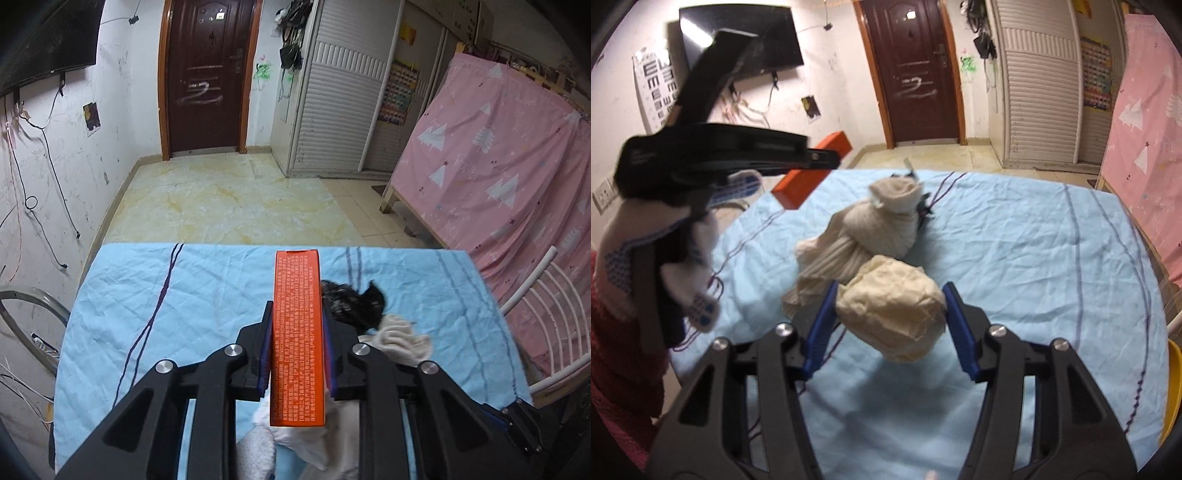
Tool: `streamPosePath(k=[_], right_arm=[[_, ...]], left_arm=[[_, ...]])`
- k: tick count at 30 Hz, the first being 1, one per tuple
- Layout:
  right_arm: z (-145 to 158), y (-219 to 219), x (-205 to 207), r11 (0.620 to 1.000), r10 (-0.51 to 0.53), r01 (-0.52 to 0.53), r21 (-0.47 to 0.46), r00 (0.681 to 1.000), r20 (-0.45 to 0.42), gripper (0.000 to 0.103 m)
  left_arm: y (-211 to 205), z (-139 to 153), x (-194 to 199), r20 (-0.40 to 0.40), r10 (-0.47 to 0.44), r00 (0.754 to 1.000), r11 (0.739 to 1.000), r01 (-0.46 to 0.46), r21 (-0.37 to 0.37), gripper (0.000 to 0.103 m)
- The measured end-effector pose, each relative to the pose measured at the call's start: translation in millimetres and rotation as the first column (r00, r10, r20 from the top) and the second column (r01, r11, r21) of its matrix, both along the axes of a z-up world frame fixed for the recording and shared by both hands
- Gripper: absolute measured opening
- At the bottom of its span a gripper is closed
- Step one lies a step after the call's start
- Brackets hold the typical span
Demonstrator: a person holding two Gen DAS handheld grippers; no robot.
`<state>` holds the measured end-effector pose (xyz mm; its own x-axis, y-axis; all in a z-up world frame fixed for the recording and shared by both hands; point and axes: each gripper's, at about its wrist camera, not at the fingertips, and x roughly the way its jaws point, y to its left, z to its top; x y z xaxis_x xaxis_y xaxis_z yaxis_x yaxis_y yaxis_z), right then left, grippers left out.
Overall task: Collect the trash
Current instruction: 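Carry orange box and beige bundle over the yellow bin and open both tools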
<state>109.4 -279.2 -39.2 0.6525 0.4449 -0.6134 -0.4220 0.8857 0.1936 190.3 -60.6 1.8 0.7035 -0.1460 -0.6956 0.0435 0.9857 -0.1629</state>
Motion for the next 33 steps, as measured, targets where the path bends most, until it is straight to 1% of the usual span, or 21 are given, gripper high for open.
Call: streamPosePath(k=[4, 6, 8, 14, 16, 19, 22, 26, 29, 30, 33], right_arm=[[11, -28, -1, 0.998, -0.057, 0.057, 0.007, 0.997, 0.048, 0.055], [18, -49, -2, 0.995, -0.095, 0.095, 0.008, 0.993, 0.074, 0.055], [25, -70, -4, 0.990, -0.140, 0.139, 0.017, 0.986, 0.096, 0.055], [36, -137, -20, 0.962, -0.272, 0.266, 0.060, 0.952, 0.141, 0.055], [35, -159, -26, 0.950, -0.312, 0.307, 0.056, 0.939, 0.146, 0.055], [34, -189, -33, 0.926, -0.376, 0.375, 0.032, 0.913, 0.161, 0.055], [32, -218, -42, 0.901, -0.433, 0.430, 0.053, 0.887, 0.160, 0.055], [28, -254, -54, 0.872, -0.490, 0.484, 0.078, 0.857, 0.158, 0.055], [23, -269, -58, 0.859, -0.512, 0.505, 0.084, 0.847, 0.142, 0.055], [18, -277, -58, 0.854, -0.520, 0.514, 0.082, 0.844, 0.130, 0.055], [8, -292, -57, 0.843, -0.537, 0.530, 0.092, 0.837, 0.107, 0.055]], left_arm=[[-17, 14, -9, 0.041, -0.016, 0.999, 1.000, 0.017, -0.025, 0.014], [-28, 20, -11, 0.052, -0.031, 0.998, 0.999, 0.033, -0.025, 0.014], [-41, 26, -13, 0.058, -0.051, 0.997, 0.998, 0.053, -0.040, 0.014], [-85, 36, -25, 0.091, -0.112, 0.989, 0.992, 0.117, -0.048, 0.014], [-104, 38, -30, 0.095, -0.141, 0.986, 0.989, 0.144, -0.032, 0.014], [-131, 43, -36, 0.100, -0.184, 0.978, 0.983, 0.186, -0.009, 0.014], [-151, 46, -41, 0.097, -0.216, 0.971, 0.975, 0.220, -0.022, 0.014], [-185, 47, -50, 0.110, -0.290, 0.951, 0.955, 0.295, -0.032, 0.014], [-216, 46, -60, 0.121, -0.357, 0.926, 0.931, 0.363, -0.032, 0.014], [-229, 46, -63, 0.127, -0.388, 0.913, 0.919, 0.394, -0.025, 0.014], [-259, 44, -64, 0.120, -0.437, 0.891, 0.897, 0.442, -0.014, 0.014]])
